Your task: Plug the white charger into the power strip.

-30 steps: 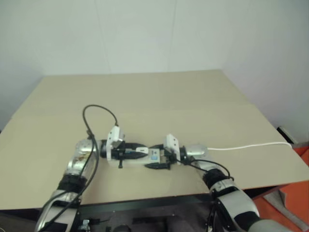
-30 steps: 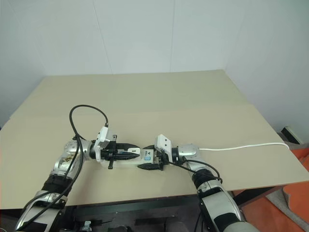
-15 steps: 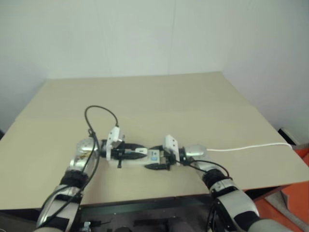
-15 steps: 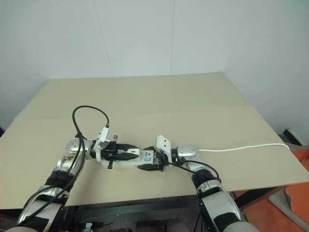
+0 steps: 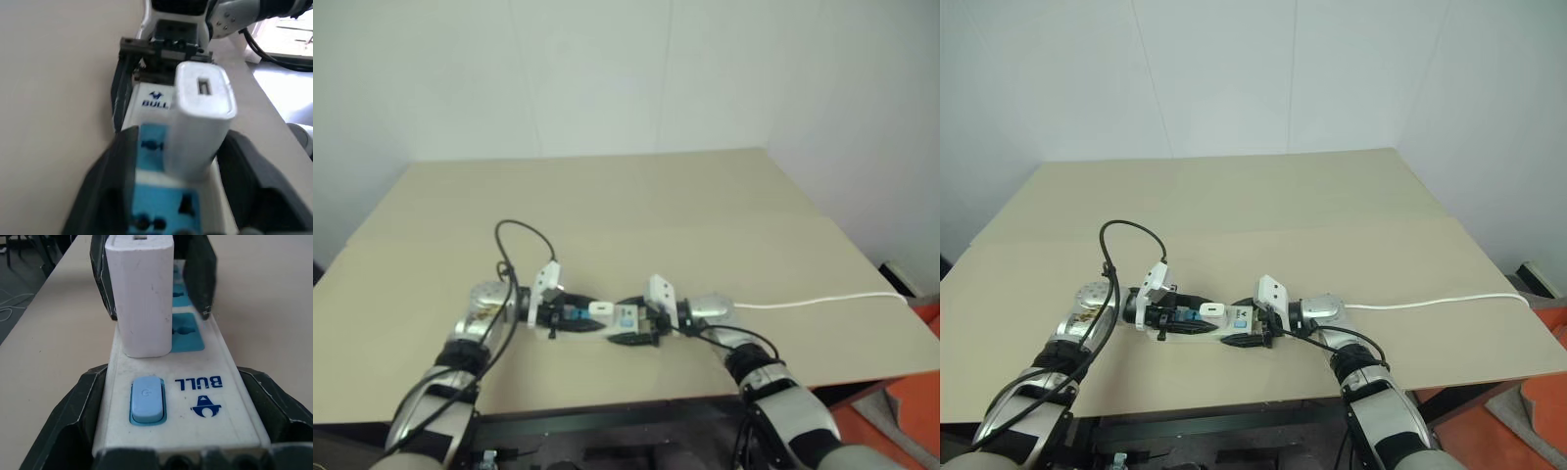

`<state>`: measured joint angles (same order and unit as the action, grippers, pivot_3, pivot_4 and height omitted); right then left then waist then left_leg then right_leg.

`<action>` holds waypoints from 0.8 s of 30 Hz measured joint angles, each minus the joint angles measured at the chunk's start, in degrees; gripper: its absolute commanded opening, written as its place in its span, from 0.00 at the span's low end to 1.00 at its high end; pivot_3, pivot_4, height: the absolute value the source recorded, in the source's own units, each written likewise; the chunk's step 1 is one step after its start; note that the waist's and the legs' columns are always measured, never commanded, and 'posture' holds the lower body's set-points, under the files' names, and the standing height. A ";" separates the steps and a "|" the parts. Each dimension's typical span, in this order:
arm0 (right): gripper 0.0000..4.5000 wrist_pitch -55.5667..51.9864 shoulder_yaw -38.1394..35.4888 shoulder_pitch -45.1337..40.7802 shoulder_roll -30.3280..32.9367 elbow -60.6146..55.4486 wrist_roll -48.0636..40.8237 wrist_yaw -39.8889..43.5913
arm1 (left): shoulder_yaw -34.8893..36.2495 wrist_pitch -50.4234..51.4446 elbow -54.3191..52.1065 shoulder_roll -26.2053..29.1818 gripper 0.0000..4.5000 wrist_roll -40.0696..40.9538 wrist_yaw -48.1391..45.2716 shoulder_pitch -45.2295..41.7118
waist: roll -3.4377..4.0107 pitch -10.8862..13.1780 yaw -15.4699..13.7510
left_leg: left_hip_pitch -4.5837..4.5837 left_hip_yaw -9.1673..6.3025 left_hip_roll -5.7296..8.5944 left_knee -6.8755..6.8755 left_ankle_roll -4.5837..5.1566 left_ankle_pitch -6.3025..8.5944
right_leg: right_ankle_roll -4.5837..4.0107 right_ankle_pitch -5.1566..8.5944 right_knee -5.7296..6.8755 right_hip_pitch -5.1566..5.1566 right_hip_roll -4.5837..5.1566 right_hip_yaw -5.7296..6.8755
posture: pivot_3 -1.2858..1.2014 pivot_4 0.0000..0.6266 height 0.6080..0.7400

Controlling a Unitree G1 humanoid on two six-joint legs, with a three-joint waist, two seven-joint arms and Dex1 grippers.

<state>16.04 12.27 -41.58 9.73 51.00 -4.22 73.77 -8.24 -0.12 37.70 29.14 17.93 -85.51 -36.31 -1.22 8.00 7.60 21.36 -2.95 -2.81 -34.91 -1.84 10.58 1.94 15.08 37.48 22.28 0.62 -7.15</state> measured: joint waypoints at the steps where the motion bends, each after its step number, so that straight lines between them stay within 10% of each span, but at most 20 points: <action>1: 0.76 0.00 -0.01 0.07 0.07 -0.30 -0.02 0.27 | 0.58 0.94 -1.15 -0.04 0.86 0.46 0.40 0.44 | -0.04 0.03 -0.02 | 0.04 0.00 -0.01 0.03 0.00 0.00 | -0.01 0.01 -0.01 0.04 0.00 0.01 | 0.52 0.24 1.00; 3: 0.76 0.00 -0.03 0.28 0.20 -0.91 -0.07 0.63 | 2.03 3.29 -4.33 -0.05 1.00 1.90 1.12 0.73 | -0.16 0.15 -0.06 | 0.15 -0.03 -0.04 0.08 0.00 0.00 | -0.01 0.03 -0.06 0.11 -0.01 0.06 | 0.52 0.24 1.00; 10: 0.76 -0.08 -0.03 0.52 0.17 -1.58 -0.14 0.81 | 5.97 11.91 -14.86 4.21 1.00 7.31 -0.03 -1.96 | -0.28 0.31 0.14 | 0.21 -0.05 -0.06 0.15 0.00 0.00 | 0.00 0.02 -0.26 0.10 -0.02 0.10 | 0.52 0.24 1.00; 14: 0.99 -1.72 0.37 0.90 0.87 -3.14 -0.04 1.44 | 9.55 15.28 -16.39 8.97 1.00 9.32 -1.12 -7.50 | -0.29 0.41 -0.01 | 0.27 -0.06 -0.06 0.18 0.00 0.00 | 0.00 0.02 -0.40 0.09 -0.01 0.14 | 0.52 0.24 1.00; 24: 0.99 -12.98 -2.16 9.94 12.44 -24.65 -5.88 4.86 | 11.75 18.48 -20.67 16.65 1.00 9.44 -1.09 -2.14 | -0.21 1.21 -2.11 | 1.55 -0.07 -0.04 0.06 -0.03 0.04 | 0.05 0.04 -0.45 1.15 0.11 0.25 | 0.52 0.24 1.00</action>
<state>3.06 10.11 -31.65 22.17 26.35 -10.10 78.63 3.51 18.36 17.03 45.79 27.37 -86.60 -38.45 -1.43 9.21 5.48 22.91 -3.02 -2.85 -34.85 -1.87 10.62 1.99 15.12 37.04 23.43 0.73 -6.90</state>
